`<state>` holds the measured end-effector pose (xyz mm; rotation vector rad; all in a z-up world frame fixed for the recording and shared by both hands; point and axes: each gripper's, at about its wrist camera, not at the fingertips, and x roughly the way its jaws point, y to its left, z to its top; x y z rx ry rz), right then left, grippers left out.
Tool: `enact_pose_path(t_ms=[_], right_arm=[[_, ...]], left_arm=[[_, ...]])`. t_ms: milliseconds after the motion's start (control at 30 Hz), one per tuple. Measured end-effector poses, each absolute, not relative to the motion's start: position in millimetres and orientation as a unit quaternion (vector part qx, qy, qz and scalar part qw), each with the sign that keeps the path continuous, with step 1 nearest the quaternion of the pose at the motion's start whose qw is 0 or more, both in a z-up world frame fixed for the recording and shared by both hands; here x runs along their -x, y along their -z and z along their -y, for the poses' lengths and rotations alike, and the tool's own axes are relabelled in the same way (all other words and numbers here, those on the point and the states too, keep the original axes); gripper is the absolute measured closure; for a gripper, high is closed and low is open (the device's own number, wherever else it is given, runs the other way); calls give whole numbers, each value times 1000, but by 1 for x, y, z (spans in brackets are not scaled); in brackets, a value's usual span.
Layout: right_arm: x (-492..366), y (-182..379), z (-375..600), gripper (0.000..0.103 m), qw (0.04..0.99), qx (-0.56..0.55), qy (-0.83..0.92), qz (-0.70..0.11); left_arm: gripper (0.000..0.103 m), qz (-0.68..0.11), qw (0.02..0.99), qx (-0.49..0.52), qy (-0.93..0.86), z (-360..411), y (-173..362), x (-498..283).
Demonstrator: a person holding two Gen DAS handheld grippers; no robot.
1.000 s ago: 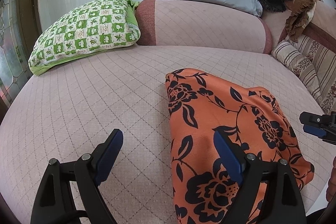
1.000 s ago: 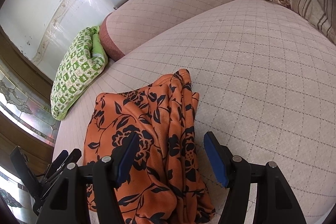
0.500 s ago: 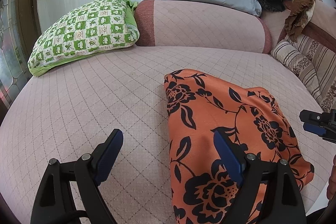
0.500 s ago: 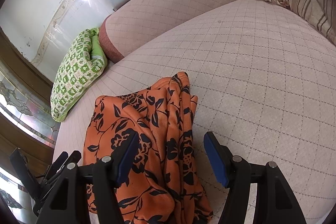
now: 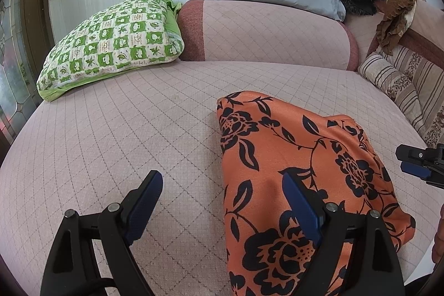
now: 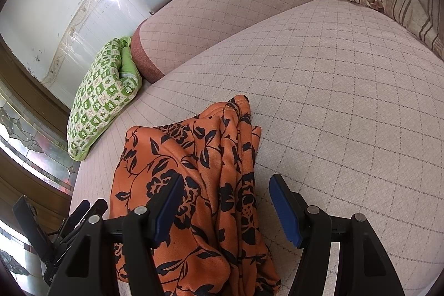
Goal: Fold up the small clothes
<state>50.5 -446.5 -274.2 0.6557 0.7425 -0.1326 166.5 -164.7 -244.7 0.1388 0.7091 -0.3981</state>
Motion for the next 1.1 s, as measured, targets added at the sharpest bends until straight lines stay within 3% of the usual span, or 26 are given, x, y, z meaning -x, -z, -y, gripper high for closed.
enact_pose_path(t_ms=[1100], right_arm=[[-52, 275, 446, 36, 878, -314, 65, -356]], left_arm=[[15, -346, 915, -70, 195, 168, 248, -167]])
